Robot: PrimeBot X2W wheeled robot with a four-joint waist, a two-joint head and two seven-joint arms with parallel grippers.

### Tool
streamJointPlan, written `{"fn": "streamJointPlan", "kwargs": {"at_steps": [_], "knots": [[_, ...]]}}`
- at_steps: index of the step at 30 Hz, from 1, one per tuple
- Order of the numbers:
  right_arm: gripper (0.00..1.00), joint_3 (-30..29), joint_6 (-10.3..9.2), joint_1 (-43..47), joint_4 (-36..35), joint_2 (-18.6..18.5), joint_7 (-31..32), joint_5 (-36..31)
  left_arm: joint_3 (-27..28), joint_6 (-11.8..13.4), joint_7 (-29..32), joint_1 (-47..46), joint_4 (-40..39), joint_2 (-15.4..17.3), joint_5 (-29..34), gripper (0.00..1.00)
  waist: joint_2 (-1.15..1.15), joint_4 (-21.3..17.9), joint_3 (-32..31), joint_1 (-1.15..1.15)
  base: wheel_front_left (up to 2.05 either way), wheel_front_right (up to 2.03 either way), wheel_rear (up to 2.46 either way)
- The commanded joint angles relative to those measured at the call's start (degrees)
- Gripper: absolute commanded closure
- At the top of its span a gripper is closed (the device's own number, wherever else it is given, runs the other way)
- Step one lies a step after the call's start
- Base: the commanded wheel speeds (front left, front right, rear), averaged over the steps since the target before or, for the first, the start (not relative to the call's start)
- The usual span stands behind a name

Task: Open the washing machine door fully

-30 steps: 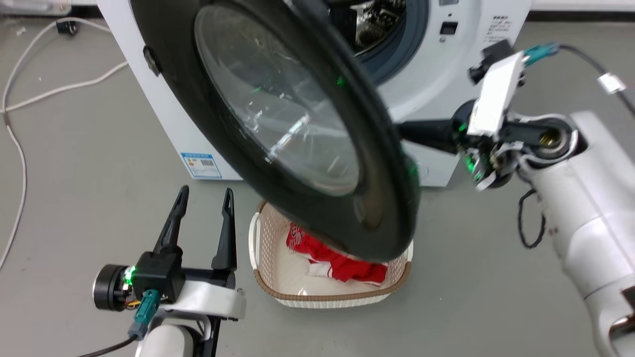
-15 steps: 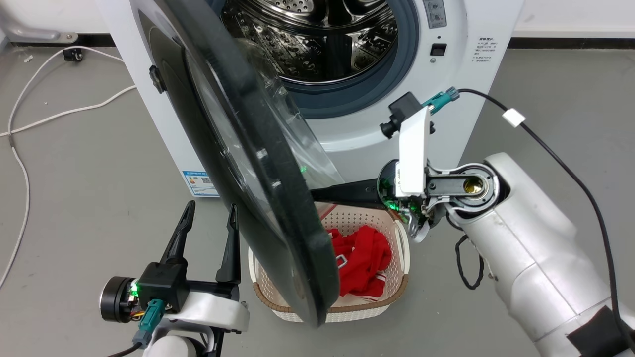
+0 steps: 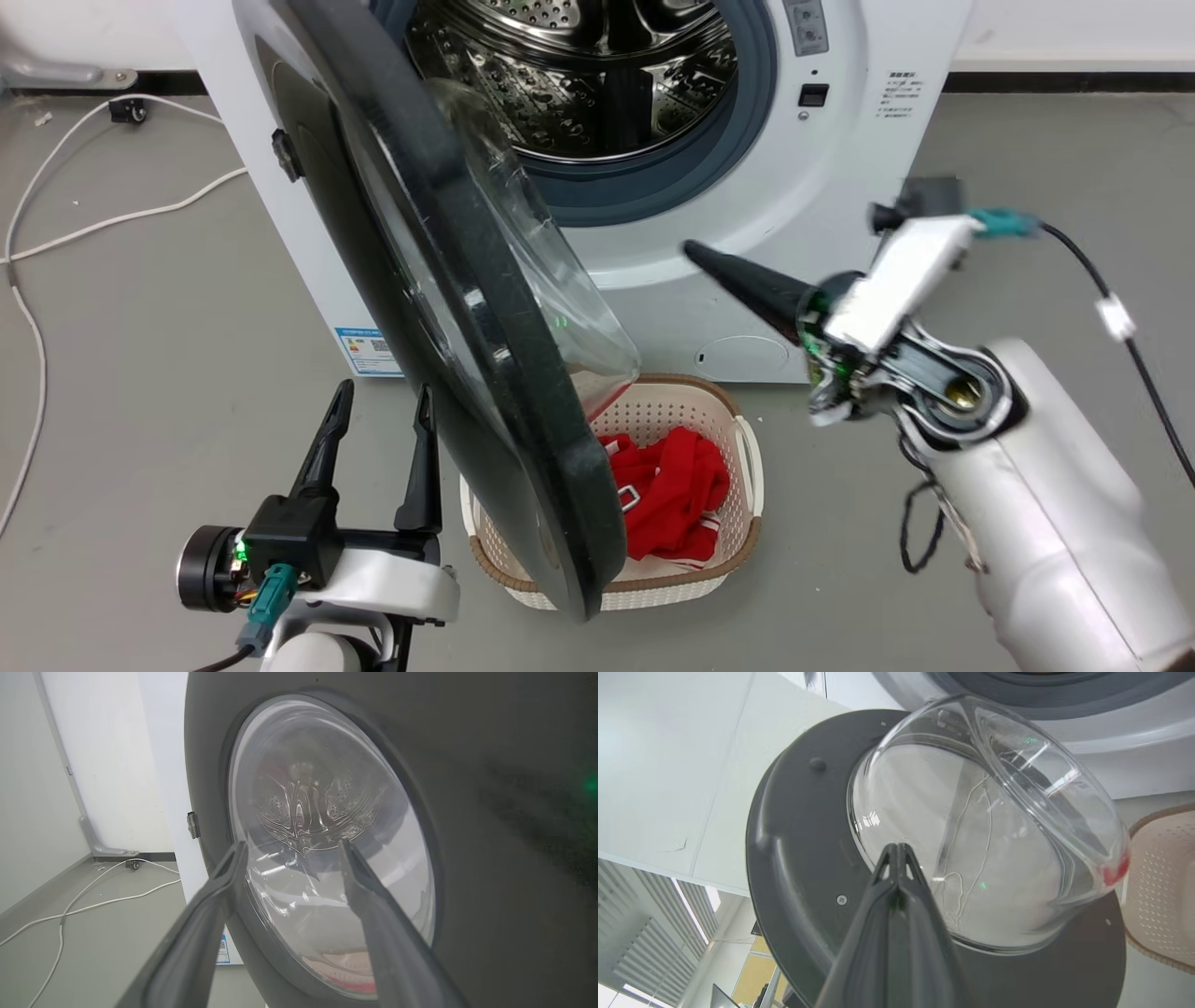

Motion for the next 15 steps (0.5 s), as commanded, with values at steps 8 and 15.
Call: {"fn": "streamJointPlan", "kwargs": {"at_steps": [8,15], "knots": [[1.00,-8.03,0.00,14.26,-5.34,-2.79,-13.35,1.17,1.93,-0.05,-0.15,1.12,-0.19,-0.03,0.46,0.00,0.00,-2.06,-0.99,0.01,0.00,0.00,0.00],[0.00,-11.29,0.00,26.43,-10.89,-3.51,-24.88,-2.74,2.78,-0.40,-0.15,2.10,-0.13,-0.04,0.89,0.00,0.00,-2.86,-1.69,0.01,0.00,0.00,0.00]]}}
